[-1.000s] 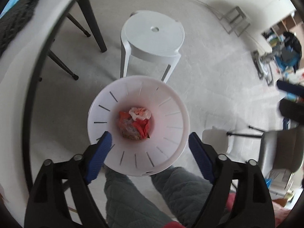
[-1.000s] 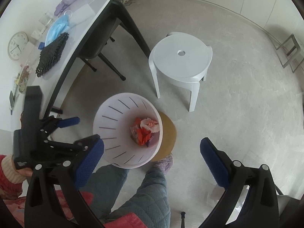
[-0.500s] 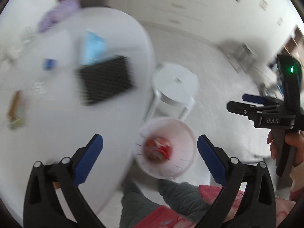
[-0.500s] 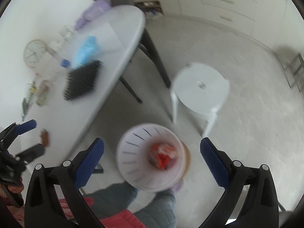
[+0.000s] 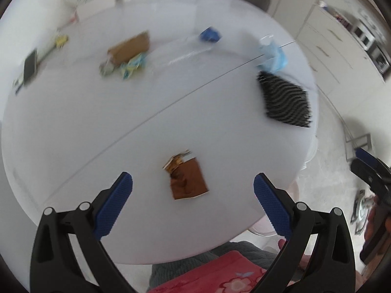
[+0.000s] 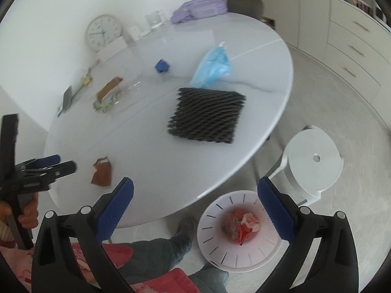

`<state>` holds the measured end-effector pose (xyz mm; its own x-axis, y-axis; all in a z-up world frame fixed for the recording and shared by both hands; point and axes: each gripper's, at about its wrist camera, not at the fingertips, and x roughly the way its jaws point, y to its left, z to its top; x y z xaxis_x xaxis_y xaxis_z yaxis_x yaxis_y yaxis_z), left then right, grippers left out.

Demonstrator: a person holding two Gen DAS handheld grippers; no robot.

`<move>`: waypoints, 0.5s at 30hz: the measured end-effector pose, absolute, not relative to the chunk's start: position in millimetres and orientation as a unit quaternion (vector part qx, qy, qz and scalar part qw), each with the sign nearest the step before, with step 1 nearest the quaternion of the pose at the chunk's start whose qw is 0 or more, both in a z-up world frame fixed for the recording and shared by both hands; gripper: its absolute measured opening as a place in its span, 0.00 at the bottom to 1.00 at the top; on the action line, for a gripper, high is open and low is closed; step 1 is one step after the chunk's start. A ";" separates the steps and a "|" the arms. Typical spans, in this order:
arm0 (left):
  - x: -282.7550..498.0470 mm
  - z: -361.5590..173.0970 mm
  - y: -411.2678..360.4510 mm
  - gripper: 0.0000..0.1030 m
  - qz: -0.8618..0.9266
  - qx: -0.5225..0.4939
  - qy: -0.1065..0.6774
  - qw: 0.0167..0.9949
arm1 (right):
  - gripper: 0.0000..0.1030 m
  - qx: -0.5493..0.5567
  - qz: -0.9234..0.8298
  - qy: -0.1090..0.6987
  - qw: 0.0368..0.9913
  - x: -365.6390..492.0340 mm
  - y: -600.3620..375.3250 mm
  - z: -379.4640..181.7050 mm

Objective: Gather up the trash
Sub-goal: 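Move the left gripper to the brown wrapper and close on it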

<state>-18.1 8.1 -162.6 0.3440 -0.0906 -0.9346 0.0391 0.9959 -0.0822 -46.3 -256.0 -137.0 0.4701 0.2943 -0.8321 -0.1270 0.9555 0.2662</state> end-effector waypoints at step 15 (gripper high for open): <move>-0.8 -240.4 11.0 0.56 0.004 -0.061 0.655 0.753 | 0.98 0.071 0.098 0.524 0.843 -59.5 -253.2 -145.5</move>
